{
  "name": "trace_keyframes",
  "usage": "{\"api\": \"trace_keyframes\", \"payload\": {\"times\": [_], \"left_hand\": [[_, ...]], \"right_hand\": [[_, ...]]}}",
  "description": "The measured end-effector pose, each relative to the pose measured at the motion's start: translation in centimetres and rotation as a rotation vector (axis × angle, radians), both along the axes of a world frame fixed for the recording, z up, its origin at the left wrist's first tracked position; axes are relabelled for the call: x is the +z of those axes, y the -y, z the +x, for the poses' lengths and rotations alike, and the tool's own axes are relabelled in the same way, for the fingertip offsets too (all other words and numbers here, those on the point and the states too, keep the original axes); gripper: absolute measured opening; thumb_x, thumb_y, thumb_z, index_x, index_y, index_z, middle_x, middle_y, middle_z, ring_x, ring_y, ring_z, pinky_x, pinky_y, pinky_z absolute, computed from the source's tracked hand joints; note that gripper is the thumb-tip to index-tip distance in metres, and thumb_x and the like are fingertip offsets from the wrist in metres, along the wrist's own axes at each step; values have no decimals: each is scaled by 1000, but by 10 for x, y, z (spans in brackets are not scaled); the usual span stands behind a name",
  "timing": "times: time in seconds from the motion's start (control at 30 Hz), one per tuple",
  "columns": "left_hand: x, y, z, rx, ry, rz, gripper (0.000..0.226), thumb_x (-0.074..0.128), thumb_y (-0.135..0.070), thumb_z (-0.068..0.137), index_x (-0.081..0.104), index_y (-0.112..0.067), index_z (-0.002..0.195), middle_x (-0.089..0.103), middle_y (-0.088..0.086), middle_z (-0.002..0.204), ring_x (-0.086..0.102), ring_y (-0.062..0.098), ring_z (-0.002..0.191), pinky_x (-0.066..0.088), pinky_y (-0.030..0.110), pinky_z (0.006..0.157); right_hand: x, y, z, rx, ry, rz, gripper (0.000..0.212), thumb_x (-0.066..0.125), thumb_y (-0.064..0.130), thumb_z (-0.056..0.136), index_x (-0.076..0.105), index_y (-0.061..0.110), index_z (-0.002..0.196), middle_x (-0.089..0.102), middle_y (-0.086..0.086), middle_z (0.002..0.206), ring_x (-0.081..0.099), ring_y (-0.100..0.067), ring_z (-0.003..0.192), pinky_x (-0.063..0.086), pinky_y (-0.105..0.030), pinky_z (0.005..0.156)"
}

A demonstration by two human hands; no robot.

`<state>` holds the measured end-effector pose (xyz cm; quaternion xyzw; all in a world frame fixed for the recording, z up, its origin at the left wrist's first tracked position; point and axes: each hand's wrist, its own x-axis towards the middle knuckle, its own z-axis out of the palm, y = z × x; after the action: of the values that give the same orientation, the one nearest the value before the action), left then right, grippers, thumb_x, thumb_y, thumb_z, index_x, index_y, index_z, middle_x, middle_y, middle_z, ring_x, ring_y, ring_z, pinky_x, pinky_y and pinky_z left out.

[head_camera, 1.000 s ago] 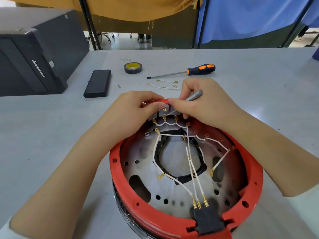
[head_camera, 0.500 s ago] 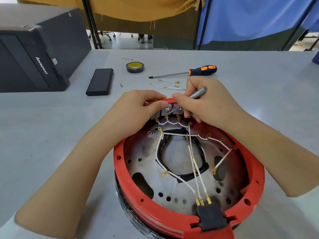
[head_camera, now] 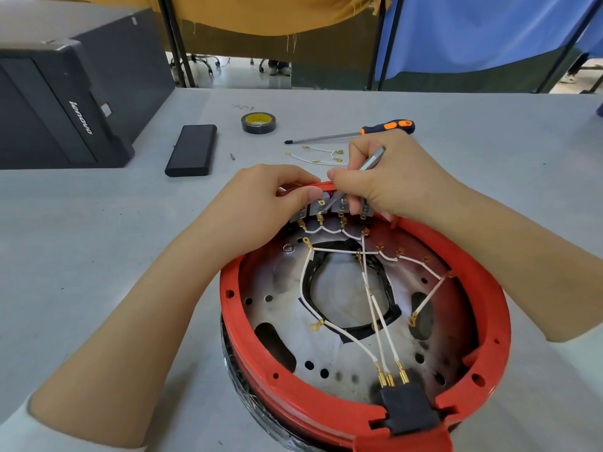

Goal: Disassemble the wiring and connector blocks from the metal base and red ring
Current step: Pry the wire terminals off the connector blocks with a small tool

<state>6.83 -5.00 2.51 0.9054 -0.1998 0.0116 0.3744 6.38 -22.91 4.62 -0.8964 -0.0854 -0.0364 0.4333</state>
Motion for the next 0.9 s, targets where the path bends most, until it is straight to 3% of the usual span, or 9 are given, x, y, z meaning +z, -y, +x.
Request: {"api": "trace_keyframes", "payload": {"times": [0.2,0.5,0.73,0.9], "left_hand": [[0,1,-1,4,3,2,21,56,-43,89,68,-38,106,69,-19,93,60,-4,89,43,12,79],[-1,1,-1,20,-18,-24,23,56,-43,89,67,-37,109,68,-20,96,60,-3,91,45,16,82],[0,1,-2,24,-16,-22,23,56,-45,89,67,-38,108,69,-19,95,60,-4,90,46,15,82],[1,1,-2,12,-11,-19,19,56,-43,90,67,-40,105,69,-19,93,60,-4,89,46,15,80]], "right_hand": [[0,-1,4,-10,-29,6,27,60,16,84,45,15,62,62,-3,46,34,-13,24,28,-15,31],[-11,4,-6,-66,220,57,33,67,20,83,44,19,59,54,2,46,46,-5,34,33,-13,38],[-13,2,-4,-32,188,21,31,67,22,84,46,21,61,56,12,43,51,-1,36,34,-9,39],[-9,0,-3,-6,167,8,30,69,32,85,49,18,67,57,6,43,47,-3,33,34,-10,38]]}}
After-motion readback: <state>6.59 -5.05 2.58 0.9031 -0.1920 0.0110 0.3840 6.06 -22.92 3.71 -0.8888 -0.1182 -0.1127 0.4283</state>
